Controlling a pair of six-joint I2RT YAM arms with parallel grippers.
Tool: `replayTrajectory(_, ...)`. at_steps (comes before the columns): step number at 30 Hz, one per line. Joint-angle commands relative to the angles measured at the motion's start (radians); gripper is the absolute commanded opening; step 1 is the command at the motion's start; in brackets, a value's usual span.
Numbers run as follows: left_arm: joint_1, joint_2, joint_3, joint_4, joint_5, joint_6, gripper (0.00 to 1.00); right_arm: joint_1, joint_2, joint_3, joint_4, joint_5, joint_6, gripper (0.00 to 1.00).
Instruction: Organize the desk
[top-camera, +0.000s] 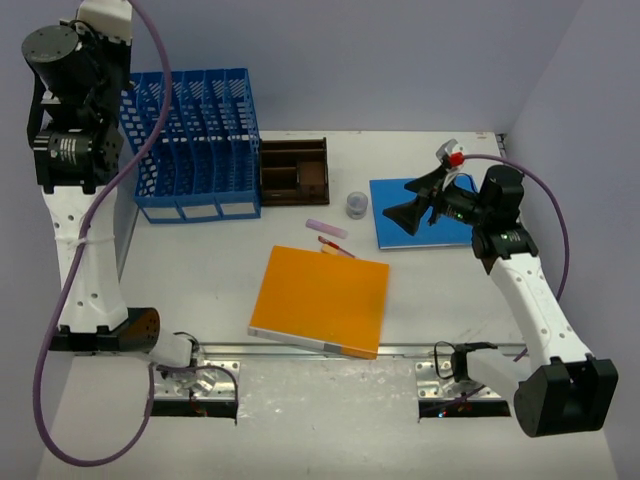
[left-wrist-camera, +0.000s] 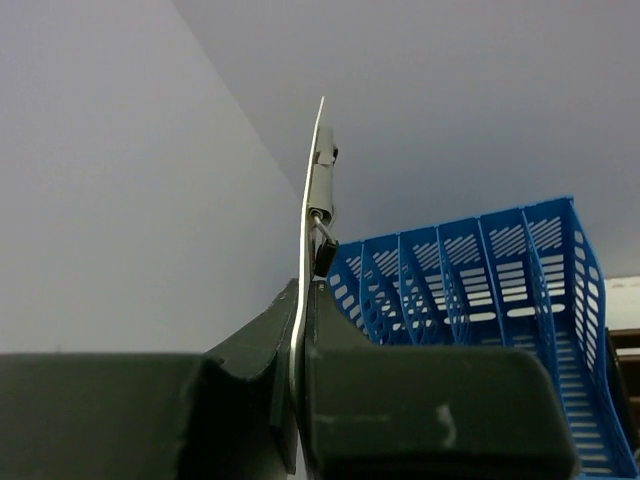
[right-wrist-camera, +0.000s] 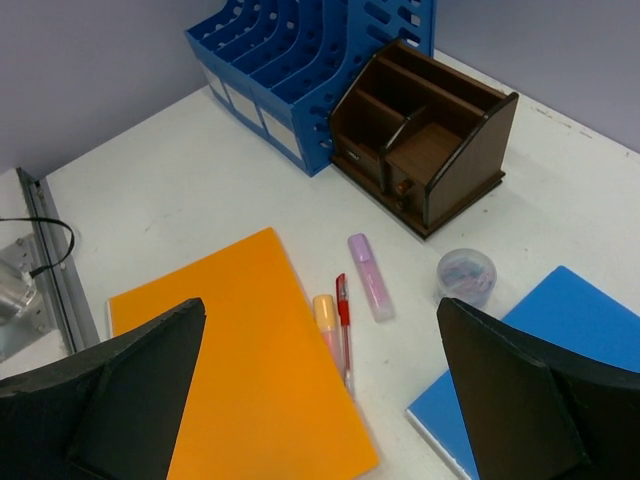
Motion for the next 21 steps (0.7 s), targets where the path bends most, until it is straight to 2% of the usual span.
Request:
replayTrajectory(1,0.078,0.032,0.108,-0.015,0.131,0.003,0.00,0.000,-0.002,-0.006,0.033,-0.031,-0.024,0.99)
replayTrajectory(5,0.208,0.075,0.115,-0.043,0.261,-0.057,0.00,0.000,0.002,-0.018,0.034,-0.038,-0.031,0.99)
replayTrajectory(8,0.320,0.098,0.107,-0.039,0.431,-0.115,0.00,0.000,0.009,-0.022,0.034,-0.041,-0.037,0.99)
replayTrajectory(12,0.443,0.097,0.064,0.015,0.590,-0.195,0.00,0.000,0.021,-0.025,0.036,-0.048,-0.041,0.99)
replayTrajectory(16,0.501,0.089,0.044,0.042,0.746,-0.273,0.00,0.000,0.032,-0.032,0.049,-0.048,-0.034,0.99)
replayTrajectory(19,0.557,0.062,-0.031,0.120,0.875,-0.371,0.00,-0.001,0.036,-0.036,0.054,-0.051,-0.034,0.99)
replayTrajectory(21,0.584,0.057,-0.042,0.131,0.915,-0.401,0.00,0.000,0.039,-0.036,0.049,-0.052,-0.037,0.99)
